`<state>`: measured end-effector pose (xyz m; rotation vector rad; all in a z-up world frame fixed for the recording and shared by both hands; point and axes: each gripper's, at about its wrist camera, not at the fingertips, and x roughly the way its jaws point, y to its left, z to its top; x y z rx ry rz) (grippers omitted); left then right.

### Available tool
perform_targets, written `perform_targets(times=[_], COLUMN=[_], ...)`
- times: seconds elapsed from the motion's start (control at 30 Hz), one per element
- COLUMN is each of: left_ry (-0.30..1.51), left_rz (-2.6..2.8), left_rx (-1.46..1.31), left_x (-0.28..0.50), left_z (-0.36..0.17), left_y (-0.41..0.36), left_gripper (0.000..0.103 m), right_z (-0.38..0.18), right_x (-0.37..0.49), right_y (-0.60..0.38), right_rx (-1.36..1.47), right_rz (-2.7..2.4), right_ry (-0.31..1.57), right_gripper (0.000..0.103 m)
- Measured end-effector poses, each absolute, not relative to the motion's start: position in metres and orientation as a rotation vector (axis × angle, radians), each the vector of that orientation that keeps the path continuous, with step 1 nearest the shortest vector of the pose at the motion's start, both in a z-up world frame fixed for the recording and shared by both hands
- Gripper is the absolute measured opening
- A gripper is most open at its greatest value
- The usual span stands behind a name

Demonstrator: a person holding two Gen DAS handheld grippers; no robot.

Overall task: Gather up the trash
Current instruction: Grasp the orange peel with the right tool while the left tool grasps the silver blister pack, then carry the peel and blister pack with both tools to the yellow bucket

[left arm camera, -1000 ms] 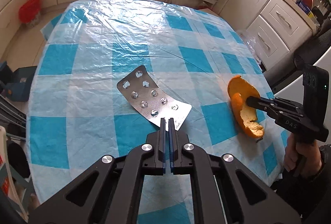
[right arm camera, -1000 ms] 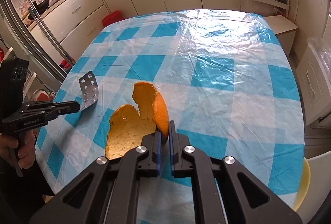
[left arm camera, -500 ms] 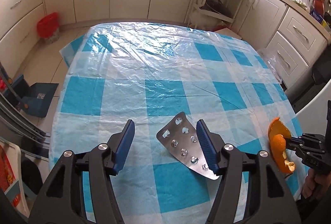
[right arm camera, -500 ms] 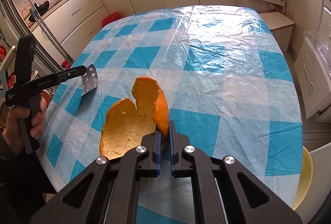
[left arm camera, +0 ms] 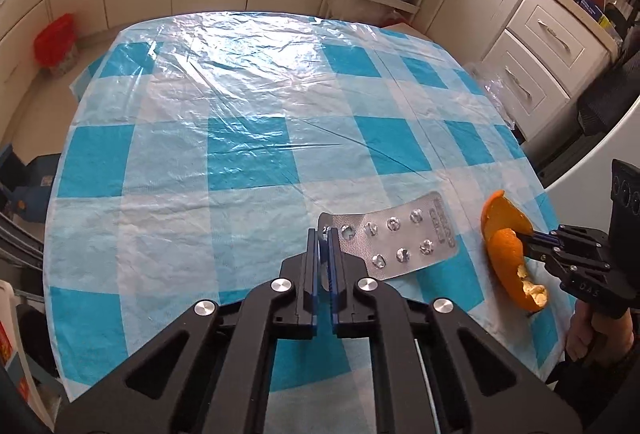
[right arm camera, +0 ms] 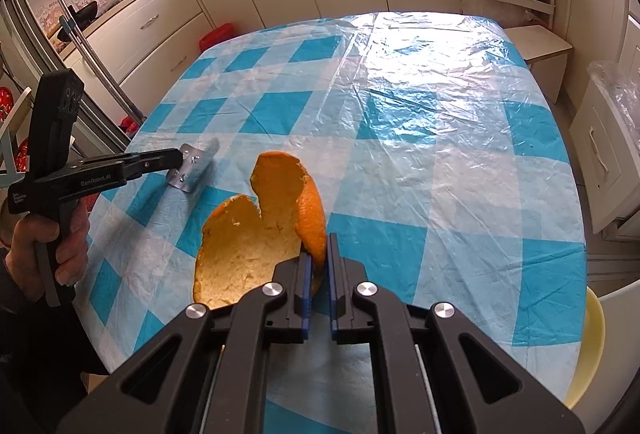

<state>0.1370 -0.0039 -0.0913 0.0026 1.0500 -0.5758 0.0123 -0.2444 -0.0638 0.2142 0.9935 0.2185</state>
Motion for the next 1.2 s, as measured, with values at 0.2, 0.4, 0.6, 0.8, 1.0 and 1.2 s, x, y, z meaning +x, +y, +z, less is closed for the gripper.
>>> perform_targets(times=[0.2,0.4,0.6,0.8,1.0,1.2], left_ry=[1.068,1.051,0.990,0.915,0.876,0.859], left_rz=[-0.627,-0.638,-0.643,-0.642,-0.645,-0.709], left_rx=[-0.129,-0.255,-0.340,-0.300,-0.219,-0.165], left_x=[0.119,0.108,0.099,0.082,0.065,0.047], left_z=[-0.084,-0.073,-0.053,-0.027,-0.014,-0.005], left_y=[0.003,0.015,0.028,0.018,-0.015,-0.066], left_gripper=[0.001,0.000,0.000,0.000,0.000,0.000], right_z=[-0.063,-0.064,-0.056,-0.038,-0.027,-0.012], right_x=[0.011,0.009,0.005,-0.002,-0.015,-0.037], right_y=[-0.244,-0.244,-0.250,-0.265,-0.292,-0.336], right_rx=[0.210,0.212,0.237,0.264,0.300,0.325], right_rz=[0.216,0.214,0.221,0.198,0.152,0.056], right_ry=[0.990,0.982,0.953,0.891,0.847,0.790], right_gripper=[0.008,0.008,0.007,0.006,0.006,0.006])
